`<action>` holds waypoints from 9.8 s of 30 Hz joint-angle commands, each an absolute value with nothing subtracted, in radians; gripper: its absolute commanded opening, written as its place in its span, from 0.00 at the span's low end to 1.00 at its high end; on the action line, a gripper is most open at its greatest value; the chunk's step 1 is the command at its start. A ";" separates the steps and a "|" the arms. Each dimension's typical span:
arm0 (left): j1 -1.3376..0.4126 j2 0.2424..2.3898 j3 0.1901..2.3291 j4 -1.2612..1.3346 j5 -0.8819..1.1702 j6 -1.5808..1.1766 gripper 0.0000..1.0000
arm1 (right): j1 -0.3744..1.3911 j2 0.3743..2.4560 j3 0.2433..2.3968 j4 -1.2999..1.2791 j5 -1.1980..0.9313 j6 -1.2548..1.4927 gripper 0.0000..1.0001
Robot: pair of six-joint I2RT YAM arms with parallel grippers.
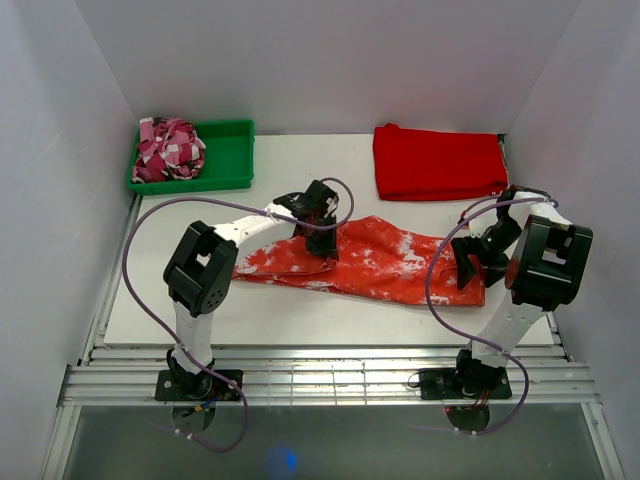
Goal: Fold and stack the trousers
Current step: Fold the trousers
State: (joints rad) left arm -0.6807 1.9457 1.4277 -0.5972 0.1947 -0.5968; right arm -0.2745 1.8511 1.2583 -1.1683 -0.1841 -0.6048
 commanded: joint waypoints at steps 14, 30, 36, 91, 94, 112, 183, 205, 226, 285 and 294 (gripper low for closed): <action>-0.648 1.771 1.460 -0.514 0.323 -0.490 0.98 | -0.246 1.667 1.529 -1.201 -0.563 -0.672 0.92; -0.040 1.683 1.207 -0.652 1.167 -0.141 0.61 | 0.385 2.011 1.891 -1.072 -0.873 -0.537 0.89; -0.015 1.769 1.131 -0.563 1.089 -0.198 0.54 | 0.465 2.141 1.849 -0.982 -0.937 -0.445 0.81; 0.117 1.878 1.361 -0.582 1.138 -0.067 0.45 | 0.486 2.045 1.378 -0.960 -0.680 -0.601 0.36; 0.088 1.916 1.325 -0.493 1.140 -0.130 0.45 | 0.477 2.008 1.373 -0.974 -0.680 -0.620 0.40; 0.167 2.028 1.325 -0.437 0.980 -0.131 0.51 | -0.063 1.789 1.253 -1.109 -0.469 -0.686 0.44; 0.167 1.686 1.744 -1.130 0.674 0.039 0.00 | -0.310 1.897 1.212 -0.934 -0.817 -0.382 0.89; -0.457 1.767 1.793 -1.000 0.575 -0.397 0.00 | -0.098 2.085 1.178 -0.842 -0.974 -0.368 0.08; -0.799 2.011 1.853 -0.758 0.476 -0.707 0.00 | -0.080 2.102 1.187 -0.851 -1.043 -0.380 0.08; -0.718 2.070 1.910 -0.706 0.615 -0.626 0.85 | -0.233 2.033 1.435 -1.093 -0.697 -0.547 0.59; -0.447 1.802 1.688 -0.628 0.907 -0.293 0.98 | -0.143 1.936 1.809 -1.299 -0.845 -0.683 0.76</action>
State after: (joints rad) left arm -0.4980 1.8992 1.7580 -0.6571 0.7124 -0.4389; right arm -0.2718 2.0296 1.7424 -1.1732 -0.7307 -0.6106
